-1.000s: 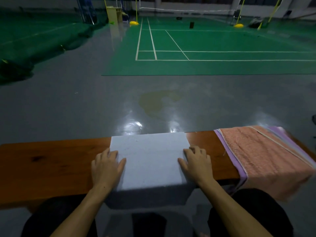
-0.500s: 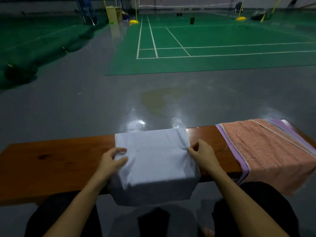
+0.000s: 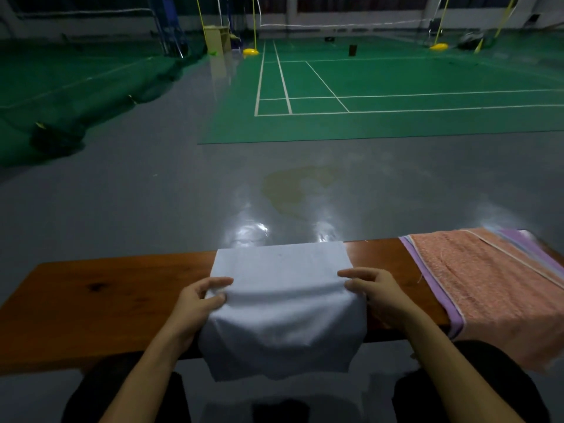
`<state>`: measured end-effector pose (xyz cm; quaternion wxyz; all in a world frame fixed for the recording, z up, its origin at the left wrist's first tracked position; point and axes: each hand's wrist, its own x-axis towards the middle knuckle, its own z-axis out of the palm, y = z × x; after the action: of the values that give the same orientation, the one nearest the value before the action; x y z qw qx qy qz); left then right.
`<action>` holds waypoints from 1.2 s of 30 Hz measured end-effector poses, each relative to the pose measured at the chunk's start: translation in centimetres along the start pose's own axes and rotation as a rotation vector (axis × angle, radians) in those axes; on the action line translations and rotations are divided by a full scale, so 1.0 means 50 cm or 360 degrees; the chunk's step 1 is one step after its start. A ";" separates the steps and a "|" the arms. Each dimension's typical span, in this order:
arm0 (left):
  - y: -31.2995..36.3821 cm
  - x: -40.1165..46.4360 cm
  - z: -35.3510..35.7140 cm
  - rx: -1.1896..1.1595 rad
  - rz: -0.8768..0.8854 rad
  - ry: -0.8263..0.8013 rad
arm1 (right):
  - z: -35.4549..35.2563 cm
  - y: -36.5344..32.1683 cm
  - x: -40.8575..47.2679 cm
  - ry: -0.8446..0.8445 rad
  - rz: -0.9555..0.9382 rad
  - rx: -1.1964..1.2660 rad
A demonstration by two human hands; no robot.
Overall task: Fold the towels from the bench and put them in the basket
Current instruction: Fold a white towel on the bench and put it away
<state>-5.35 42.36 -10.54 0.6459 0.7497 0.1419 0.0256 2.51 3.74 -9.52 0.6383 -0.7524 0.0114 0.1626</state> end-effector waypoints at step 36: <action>0.363 -0.009 -0.105 -0.0041 0.0635 0.0117 | -0.013 -0.326 -0.077 0.0174 -0.0695 -0.0066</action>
<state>-3.68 45.01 8.11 0.6319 0.7532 0.0138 0.1823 2.67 5.37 7.14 0.6410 -0.7577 -0.1206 -0.0203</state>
